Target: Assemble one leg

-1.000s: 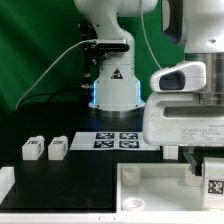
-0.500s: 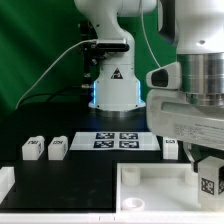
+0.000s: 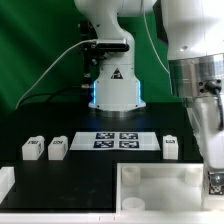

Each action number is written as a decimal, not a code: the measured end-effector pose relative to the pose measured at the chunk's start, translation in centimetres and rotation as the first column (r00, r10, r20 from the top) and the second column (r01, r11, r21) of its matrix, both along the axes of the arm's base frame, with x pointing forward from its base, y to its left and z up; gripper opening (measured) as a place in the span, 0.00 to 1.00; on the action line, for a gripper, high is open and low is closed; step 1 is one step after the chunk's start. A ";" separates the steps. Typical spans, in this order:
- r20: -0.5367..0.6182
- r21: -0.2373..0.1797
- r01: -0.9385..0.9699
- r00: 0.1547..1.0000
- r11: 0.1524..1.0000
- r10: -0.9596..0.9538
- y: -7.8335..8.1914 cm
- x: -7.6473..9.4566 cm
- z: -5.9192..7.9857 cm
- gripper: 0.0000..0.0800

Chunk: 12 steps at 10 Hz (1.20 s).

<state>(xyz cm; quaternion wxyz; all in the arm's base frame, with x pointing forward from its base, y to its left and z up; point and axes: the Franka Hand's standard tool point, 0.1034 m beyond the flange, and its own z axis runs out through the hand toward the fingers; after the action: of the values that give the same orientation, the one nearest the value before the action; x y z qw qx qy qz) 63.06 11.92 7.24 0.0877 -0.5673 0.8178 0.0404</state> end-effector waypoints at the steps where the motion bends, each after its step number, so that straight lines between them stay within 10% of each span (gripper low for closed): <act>1: -0.004 0.000 0.010 1.000 1.000 -0.010 0.0 0.0 0.0 0.37; 2: 0.001 -0.003 -0.027 1.000 1.000 0.027 0.0 -0.1 -0.1 0.59; 5: 0.030 -0.028 -0.231 0.972 0.973 0.232 0.0 -0.1 -0.3 0.80; 10: 0.065 -0.126 -0.750 0.647 0.650 0.759 -0.1 -0.3 -0.3 0.81; 12: 0.004 -0.178 -0.950 0.260 0.257 0.966 -0.3 -0.4 -0.2 0.81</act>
Offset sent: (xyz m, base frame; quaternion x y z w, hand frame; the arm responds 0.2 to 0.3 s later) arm 0.0000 0.0000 0.0000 0.0000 0.0000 0.0000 1.0000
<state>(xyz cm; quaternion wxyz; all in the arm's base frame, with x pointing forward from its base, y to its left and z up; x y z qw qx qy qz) 62.68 11.64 7.08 0.0510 -0.9523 0.3009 -0.0036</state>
